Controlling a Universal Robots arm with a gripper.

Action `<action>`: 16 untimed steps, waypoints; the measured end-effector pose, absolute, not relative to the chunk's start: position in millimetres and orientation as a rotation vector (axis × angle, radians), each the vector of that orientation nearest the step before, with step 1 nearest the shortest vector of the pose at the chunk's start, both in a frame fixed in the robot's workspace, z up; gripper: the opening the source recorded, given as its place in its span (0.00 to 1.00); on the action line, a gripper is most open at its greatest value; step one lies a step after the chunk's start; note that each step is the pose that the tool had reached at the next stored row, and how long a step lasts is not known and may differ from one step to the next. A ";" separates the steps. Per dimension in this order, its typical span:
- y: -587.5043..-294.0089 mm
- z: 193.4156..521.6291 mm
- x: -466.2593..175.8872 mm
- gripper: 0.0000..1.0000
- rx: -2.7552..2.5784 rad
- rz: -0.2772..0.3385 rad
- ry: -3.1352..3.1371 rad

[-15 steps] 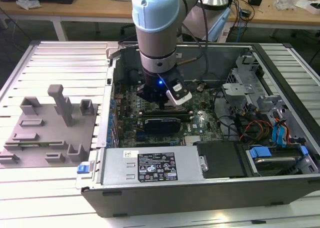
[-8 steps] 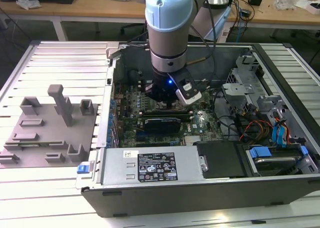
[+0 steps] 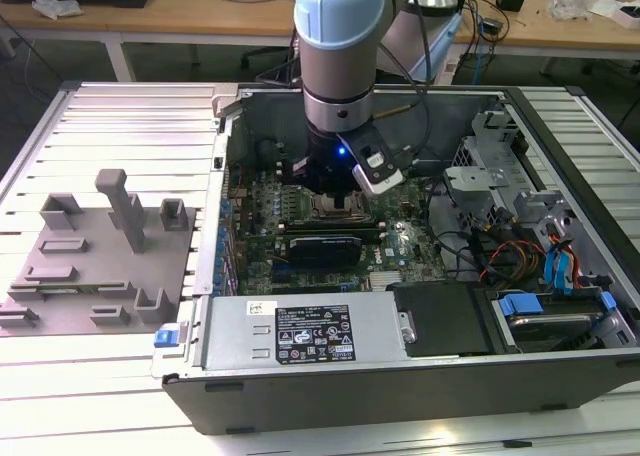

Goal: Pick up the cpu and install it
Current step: 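Install the second cpu locking lever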

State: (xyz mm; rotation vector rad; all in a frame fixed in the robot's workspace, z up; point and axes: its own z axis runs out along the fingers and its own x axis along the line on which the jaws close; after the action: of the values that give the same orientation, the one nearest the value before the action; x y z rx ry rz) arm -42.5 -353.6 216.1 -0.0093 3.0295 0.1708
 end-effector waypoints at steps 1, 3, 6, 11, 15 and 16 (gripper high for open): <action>-351.6 216.1 -42.3 0.11 -0.010 0.162 3.031; -347.8 216.1 -42.0 0.11 -0.011 0.144 3.033; -340.4 216.0 -41.6 0.11 -0.012 0.116 3.036; -334.1 220.7 -40.8 0.11 -0.014 0.082 3.039; -333.8 228.6 -40.4 0.11 -0.014 0.063 3.041; -333.8 228.8 -40.4 0.11 -0.015 0.060 3.041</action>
State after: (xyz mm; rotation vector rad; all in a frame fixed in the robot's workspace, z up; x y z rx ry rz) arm -40.4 -333.8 228.8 -0.0146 3.0407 0.0600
